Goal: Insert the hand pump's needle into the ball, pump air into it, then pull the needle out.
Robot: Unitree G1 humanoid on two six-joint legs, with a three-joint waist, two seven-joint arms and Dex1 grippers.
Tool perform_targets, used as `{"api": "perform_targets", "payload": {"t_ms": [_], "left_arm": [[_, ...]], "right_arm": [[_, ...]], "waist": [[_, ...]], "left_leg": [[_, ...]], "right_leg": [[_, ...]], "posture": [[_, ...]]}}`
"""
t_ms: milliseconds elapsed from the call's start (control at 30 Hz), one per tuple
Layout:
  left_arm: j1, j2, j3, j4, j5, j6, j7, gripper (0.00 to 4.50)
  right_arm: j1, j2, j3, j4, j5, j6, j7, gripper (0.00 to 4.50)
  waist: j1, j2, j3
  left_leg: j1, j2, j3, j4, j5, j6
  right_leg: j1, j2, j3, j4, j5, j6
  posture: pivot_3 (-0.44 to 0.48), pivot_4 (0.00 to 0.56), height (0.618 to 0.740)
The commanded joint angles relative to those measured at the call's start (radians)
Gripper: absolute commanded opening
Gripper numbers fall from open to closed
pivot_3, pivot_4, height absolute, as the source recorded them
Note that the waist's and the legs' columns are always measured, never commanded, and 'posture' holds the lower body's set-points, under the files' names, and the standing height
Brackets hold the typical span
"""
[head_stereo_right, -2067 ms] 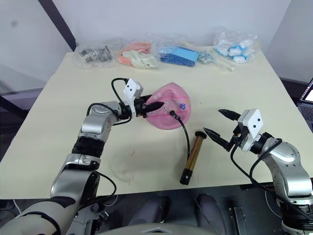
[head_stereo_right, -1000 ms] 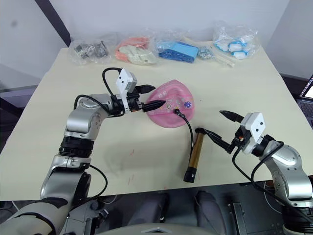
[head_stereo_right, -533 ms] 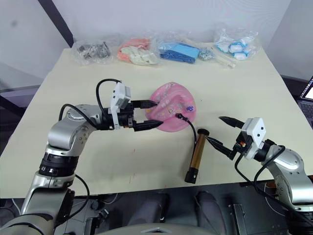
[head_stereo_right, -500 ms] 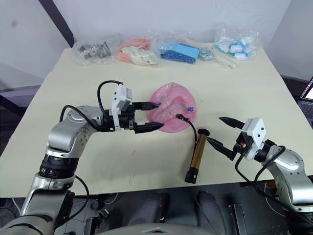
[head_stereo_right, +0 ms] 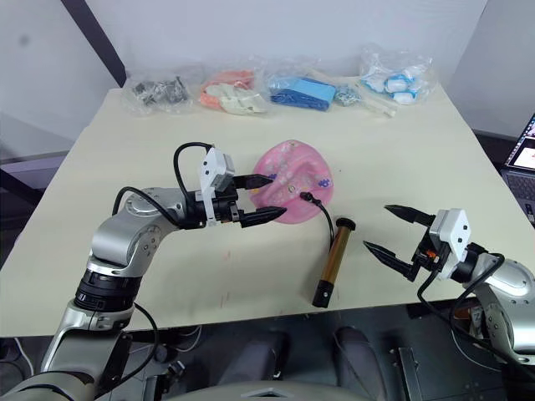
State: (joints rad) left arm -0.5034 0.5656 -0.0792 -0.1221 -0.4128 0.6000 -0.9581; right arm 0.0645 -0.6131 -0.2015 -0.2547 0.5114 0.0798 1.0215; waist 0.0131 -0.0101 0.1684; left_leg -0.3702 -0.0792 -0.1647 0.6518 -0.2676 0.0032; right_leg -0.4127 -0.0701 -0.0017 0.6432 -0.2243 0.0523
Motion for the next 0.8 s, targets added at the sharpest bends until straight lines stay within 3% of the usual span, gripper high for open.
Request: {"api": "perform_targets", "payload": {"t_ms": [33, 333, 800], "left_arm": [[-0.018, 0.012, 0.006, 0.053, 0.023, -0.044, -0.007, 4.46], [-0.05, -0.003, 0.001, 0.148, 0.048, -0.128, -0.032, 4.46], [-0.09, 0.006, 0.088, 0.165, 0.001, -0.176, -0.065, 4.46]], "right_arm": [[-0.02, 0.001, -0.001, -0.01, 0.008, -0.027, 0.009, 4.5], [-0.002, 0.007, -0.03, -0.003, 0.025, -0.065, 0.017, 4.5], [-0.001, 0.026, -0.034, -0.001, 0.053, -0.113, 0.029, 4.5]], "waist": [[0.001, 0.0, 0.0], [0.001, 0.0, 0.0], [-0.002, 0.0, 0.0]], "left_leg": [[0.0, 0.0, 0.001, 0.0, 0.001, -0.001], [0.0, -0.001, 0.005, 0.0, 0.001, -0.002], [0.002, -0.001, 0.009, 0.0, 0.001, -0.001]], "right_leg": [[0.0, 0.0, 0.0, 0.0, 0.002, -0.003], [-0.001, -0.001, 0.005, -0.001, 0.002, -0.003], [-0.001, 0.0, 0.009, 0.0, 0.002, -0.002]], "posture": [[0.0, 0.15, 0.74], [0.0, 0.15, 0.74], [0.0, 0.15, 0.74]]}}
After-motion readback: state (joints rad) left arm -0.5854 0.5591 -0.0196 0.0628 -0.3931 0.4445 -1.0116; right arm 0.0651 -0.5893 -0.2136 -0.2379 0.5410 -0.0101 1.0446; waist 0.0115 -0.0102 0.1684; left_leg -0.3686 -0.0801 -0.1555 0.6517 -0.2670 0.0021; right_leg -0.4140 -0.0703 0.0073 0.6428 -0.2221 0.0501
